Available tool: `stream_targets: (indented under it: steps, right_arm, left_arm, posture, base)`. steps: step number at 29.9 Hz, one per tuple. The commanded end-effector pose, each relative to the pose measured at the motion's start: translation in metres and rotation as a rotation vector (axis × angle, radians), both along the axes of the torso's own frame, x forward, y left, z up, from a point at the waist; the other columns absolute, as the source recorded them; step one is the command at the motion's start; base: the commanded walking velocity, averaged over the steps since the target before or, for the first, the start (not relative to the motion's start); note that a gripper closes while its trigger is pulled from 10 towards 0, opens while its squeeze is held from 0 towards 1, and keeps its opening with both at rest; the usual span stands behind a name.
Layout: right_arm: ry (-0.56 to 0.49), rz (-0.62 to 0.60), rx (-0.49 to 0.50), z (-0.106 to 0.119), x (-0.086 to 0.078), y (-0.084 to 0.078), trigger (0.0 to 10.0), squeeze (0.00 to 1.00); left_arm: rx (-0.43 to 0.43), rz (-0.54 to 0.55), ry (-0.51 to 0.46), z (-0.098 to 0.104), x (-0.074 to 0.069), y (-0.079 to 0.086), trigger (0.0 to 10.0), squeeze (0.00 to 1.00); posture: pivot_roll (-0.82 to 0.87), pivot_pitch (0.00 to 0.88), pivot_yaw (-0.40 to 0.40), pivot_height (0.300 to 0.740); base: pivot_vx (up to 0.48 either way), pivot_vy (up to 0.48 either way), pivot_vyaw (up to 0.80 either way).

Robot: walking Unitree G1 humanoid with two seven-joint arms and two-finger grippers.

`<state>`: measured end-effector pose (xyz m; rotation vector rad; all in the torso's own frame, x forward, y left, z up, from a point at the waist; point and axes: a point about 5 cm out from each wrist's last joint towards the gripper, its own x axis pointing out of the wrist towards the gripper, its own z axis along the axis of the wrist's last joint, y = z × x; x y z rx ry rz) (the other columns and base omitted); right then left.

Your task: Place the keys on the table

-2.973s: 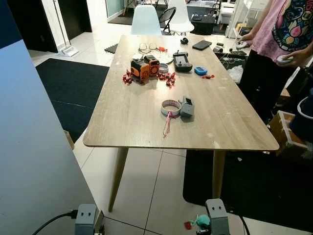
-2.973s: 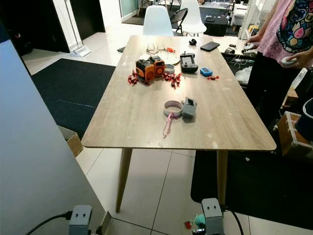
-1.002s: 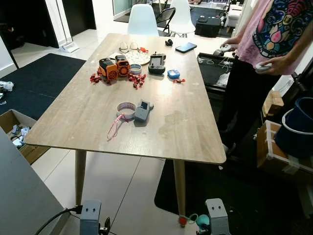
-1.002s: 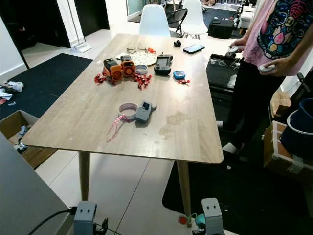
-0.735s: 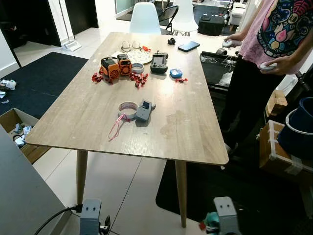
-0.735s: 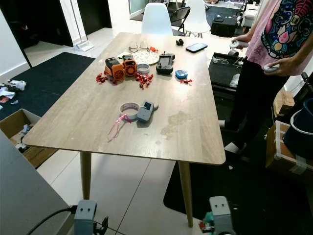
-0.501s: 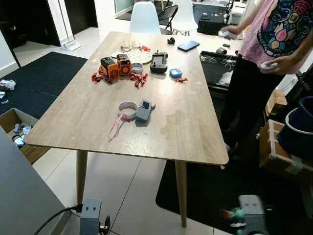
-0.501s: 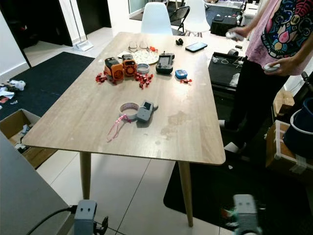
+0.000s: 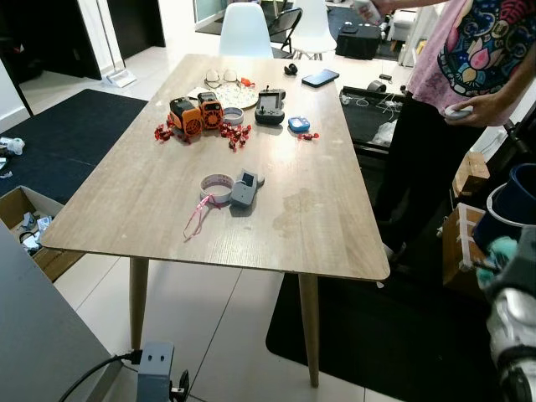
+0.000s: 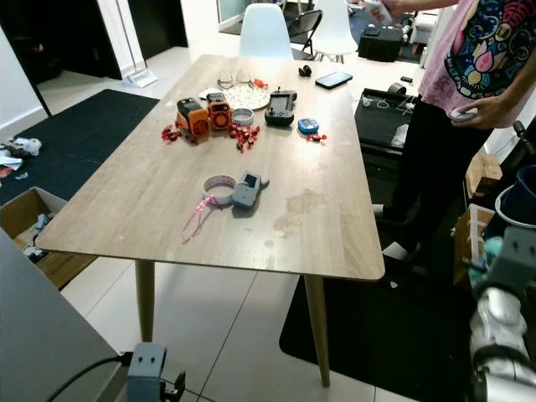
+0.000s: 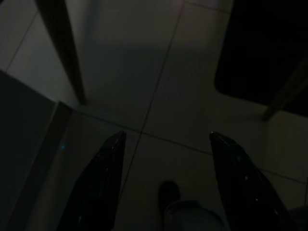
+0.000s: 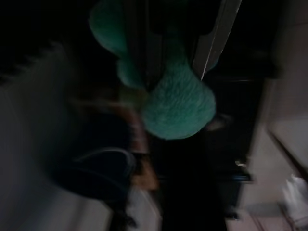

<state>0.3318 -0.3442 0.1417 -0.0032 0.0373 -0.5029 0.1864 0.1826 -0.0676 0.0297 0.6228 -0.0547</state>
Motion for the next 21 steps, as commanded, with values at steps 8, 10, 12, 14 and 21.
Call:
stream_targets:
  steps: [8, 10, 12, 14, 21]
  right_arm:
    - [-0.008, 0.459, 0.0, 0.025, 0.055, 0.098, 10.0, 0.0]
    - [-0.002, 0.513, 0.005, 0.025, 0.059, 0.112, 10.0, 0.0]
    - [0.012, 0.577, 0.006, 0.022, 0.062, 0.128, 10.0, 0.0]
    - [0.028, 0.67, -0.011, 0.019, 0.063, 0.148, 10.0, 0.0]
    - [0.055, 0.892, -0.054, 0.011, 0.062, 0.197, 10.0, 0.0]
  left_arm:
    - [0.01, -0.012, 0.014, -0.002, -0.005, 0.002, 10.0, 0.0]
    - [0.009, -0.011, 0.013, -0.002, -0.005, 0.002, 10.0, 0.0]
    - [0.009, -0.009, 0.011, -0.002, -0.004, 0.002, 10.0, 0.0]
    - [0.009, -0.006, 0.009, -0.002, -0.004, 0.003, 10.0, 0.0]
    - [0.012, 0.004, 0.011, -0.002, -0.005, 0.006, 10.0, 0.0]
  posture:
    - [0.07, 0.043, -0.032, 0.74]
    - [0.07, 0.043, -0.032, 0.74]
    - [0.08, 0.044, -0.033, 0.74]
    - [0.08, 0.043, -0.034, 0.74]
    - [0.08, 0.043, -0.032, 0.74]
  base:
    - [0.0, 0.0, 0.0]
    - [0.0, 0.0, 0.0]
    - [0.0, 0.0, 0.0]
    - [0.0, 0.0, 0.0]
    - [0.0, 0.0, 0.0]
